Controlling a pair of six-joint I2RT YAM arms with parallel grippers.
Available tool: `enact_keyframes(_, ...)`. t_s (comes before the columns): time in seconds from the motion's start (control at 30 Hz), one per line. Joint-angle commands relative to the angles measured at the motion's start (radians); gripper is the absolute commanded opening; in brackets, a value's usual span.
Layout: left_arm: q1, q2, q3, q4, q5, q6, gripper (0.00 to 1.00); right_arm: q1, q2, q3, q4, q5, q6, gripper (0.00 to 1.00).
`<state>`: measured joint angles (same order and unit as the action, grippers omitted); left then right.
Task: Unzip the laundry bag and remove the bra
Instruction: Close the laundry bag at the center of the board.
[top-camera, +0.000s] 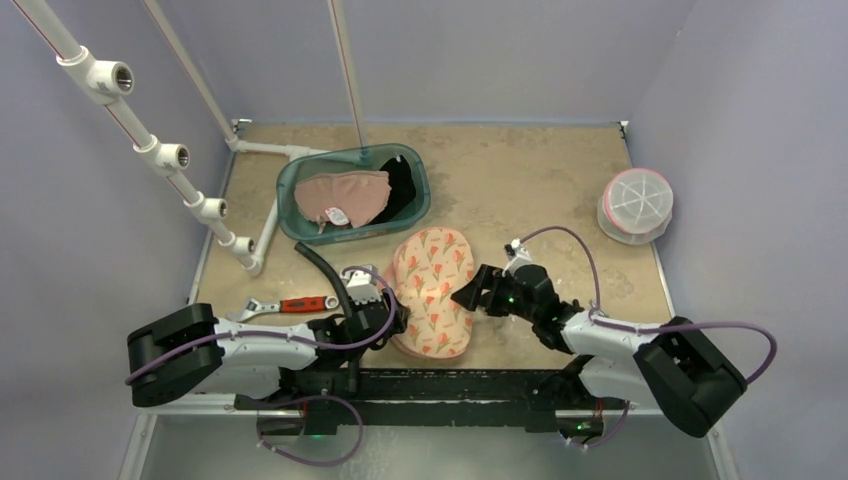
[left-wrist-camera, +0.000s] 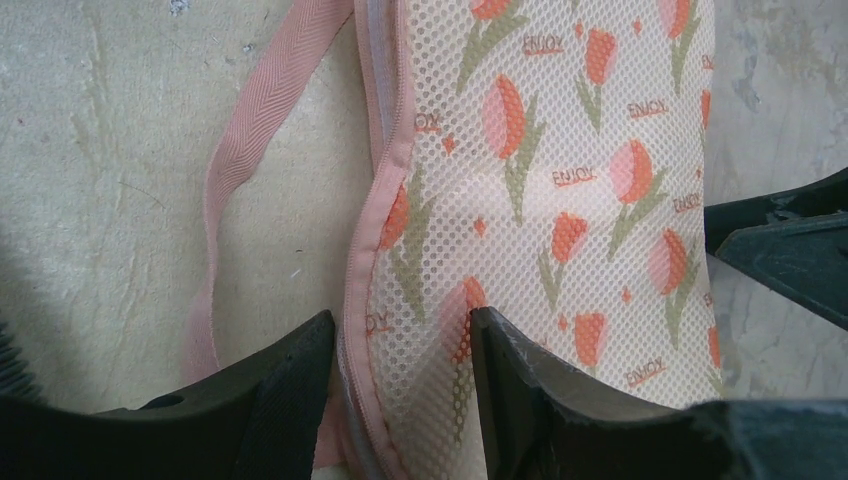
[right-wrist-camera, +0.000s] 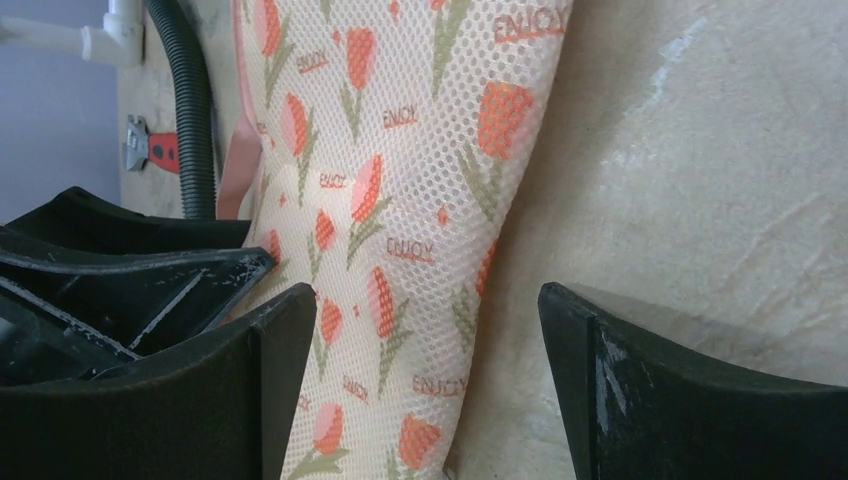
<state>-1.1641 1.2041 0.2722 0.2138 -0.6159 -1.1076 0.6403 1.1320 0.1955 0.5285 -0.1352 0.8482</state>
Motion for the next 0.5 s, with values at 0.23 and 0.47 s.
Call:
enact_keyframes(0.23, 0.004, 0.025, -0.026, 0.010, 0.013, -0.034, 0.51, -0.002, 0.263, 0.023, 0.278, -0.154, 0.024, 0.64)
enact_keyframes(0.47, 0.003, -0.029, -0.011, -0.032, 0.028, -0.018, 0.50, -0.001, 0.232, 0.021, 0.263, -0.175, 0.044, 0.20)
